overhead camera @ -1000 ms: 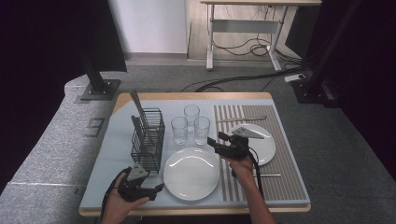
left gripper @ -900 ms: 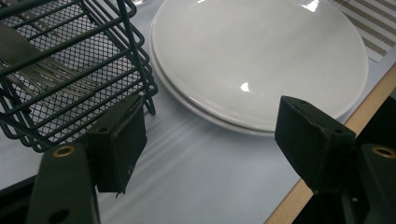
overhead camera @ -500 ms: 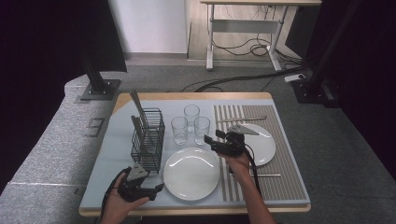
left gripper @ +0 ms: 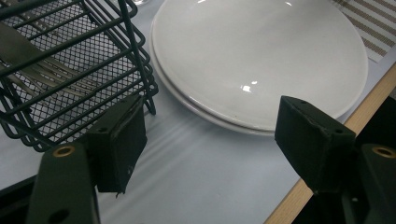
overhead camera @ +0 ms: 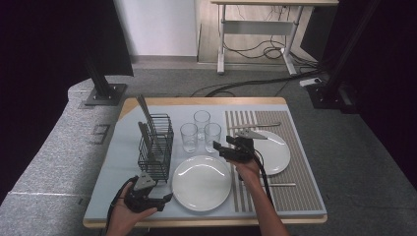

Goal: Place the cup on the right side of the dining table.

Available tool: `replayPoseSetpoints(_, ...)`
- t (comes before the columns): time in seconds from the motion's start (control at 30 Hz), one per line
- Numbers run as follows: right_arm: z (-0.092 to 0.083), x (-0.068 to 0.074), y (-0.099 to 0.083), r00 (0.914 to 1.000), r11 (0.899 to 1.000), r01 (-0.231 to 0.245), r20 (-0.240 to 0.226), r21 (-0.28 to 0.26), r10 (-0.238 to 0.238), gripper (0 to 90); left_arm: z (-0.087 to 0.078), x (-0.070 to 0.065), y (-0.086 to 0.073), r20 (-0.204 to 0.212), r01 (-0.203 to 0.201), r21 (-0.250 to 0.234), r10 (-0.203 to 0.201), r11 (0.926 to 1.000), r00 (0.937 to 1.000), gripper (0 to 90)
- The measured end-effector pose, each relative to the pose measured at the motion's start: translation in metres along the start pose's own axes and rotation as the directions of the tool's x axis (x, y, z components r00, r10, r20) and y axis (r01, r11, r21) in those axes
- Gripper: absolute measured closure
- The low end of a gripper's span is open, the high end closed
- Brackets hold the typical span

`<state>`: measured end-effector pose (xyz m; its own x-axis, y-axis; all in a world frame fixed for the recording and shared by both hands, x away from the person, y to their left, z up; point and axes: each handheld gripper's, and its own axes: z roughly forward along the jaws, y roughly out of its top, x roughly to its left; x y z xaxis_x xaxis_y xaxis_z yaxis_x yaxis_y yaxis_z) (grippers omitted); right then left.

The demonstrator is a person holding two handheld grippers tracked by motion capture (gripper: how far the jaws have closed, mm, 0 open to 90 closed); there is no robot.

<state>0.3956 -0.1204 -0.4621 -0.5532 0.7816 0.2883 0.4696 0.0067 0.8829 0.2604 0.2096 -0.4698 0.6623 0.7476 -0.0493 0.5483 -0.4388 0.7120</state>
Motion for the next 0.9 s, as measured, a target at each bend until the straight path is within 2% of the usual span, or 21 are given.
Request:
replayPoseSetpoints(0.4, 0.01, -0.002, 0.0, 0.9998, 1.0, -0.021, 0.004, 0.012, 0.021, 30.2, 0.003, 0.0, -0.001, 0.007, -0.003, 0.019, 0.003, 0.9998, 1.0, 25.0)
replayPoseSetpoints(0.67, 0.016, -0.006, -0.001, 0.9992, 0.999, -0.04, 0.006, 0.021, 0.04, 28.9, 0.003, 0.0, 0.0, 0.008, -0.002, 0.016, 0.002, 0.9999, 1.0, 24.8)
replayPoseSetpoints(0.9, 0.023, -0.007, -0.003, 0.9993, 0.999, -0.037, 0.009, 0.035, 0.036, 27.5, 0.002, 0.001, -0.001, 0.006, 0.001, 0.012, -0.001, 0.9999, 1.0, 24.8)
